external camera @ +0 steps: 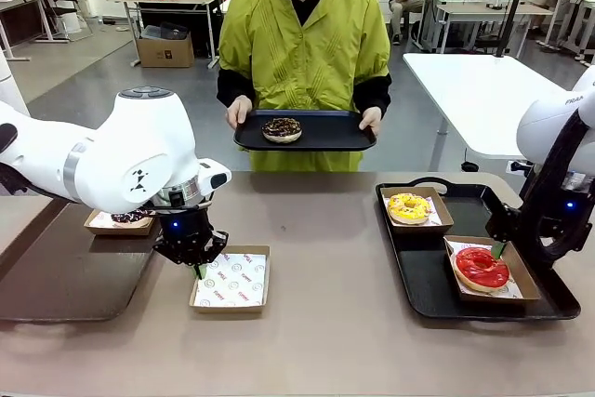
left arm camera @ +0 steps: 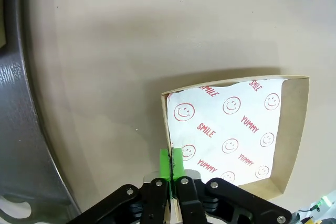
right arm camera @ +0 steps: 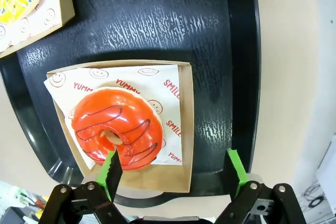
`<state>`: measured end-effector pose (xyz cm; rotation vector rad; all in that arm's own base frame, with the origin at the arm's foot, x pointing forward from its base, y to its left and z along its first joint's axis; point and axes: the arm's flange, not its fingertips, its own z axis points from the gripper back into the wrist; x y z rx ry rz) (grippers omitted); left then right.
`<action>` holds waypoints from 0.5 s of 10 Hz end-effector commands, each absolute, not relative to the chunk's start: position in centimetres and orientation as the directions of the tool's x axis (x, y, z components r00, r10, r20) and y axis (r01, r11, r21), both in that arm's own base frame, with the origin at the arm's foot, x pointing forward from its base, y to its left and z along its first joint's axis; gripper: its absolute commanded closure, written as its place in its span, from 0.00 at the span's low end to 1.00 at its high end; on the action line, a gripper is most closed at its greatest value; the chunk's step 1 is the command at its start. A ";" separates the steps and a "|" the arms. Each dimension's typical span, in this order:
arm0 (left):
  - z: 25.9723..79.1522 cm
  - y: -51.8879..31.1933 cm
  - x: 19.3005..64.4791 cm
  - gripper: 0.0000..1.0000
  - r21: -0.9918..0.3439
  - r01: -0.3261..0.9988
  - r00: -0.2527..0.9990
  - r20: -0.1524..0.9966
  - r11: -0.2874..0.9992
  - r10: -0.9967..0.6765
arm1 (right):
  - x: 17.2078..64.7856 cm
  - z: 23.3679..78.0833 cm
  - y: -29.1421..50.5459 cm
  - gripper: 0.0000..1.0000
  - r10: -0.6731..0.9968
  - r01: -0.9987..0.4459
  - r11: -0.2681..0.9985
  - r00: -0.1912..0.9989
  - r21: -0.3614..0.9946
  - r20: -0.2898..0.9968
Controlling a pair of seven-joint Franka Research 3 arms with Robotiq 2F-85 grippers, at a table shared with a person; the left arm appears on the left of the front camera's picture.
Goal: Individually package the donuts and arrange them on the tray.
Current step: Place the picked Paper togo box on the Handle tray while simultaneously picking up another Paper togo box from the table with the other hand.
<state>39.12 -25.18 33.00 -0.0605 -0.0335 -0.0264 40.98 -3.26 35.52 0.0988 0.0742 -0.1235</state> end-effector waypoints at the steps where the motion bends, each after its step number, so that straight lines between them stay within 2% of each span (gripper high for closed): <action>1: 33.1 -25.5 39.4 1.00 -0.051 0.010 1.000 0.026 0.999 -0.008 | 40.8 35.9 -3.5 0.00 -0.108 0.117 0.984 0.991 0.134 -0.077; 3: 33.9 -25.5 39.5 1.00 -0.044 0.005 1.000 0.024 0.999 -0.004 | 39.7 37.4 -3.8 0.00 -0.122 0.134 0.973 0.990 0.190 -0.074; 4: 35.8 -25.4 39.5 1.00 -0.071 0.020 1.000 0.019 0.997 -0.018 | 38.4 39.5 -4.3 0.00 -0.070 0.095 0.932 0.994 0.350 -0.084; 5: 38.8 -25.3 39.7 1.00 -0.084 0.025 0.998 0.065 0.996 -0.019 | 36.7 42.0 -5.7 0.00 -0.031 0.043 0.871 0.999 0.489 -0.034</action>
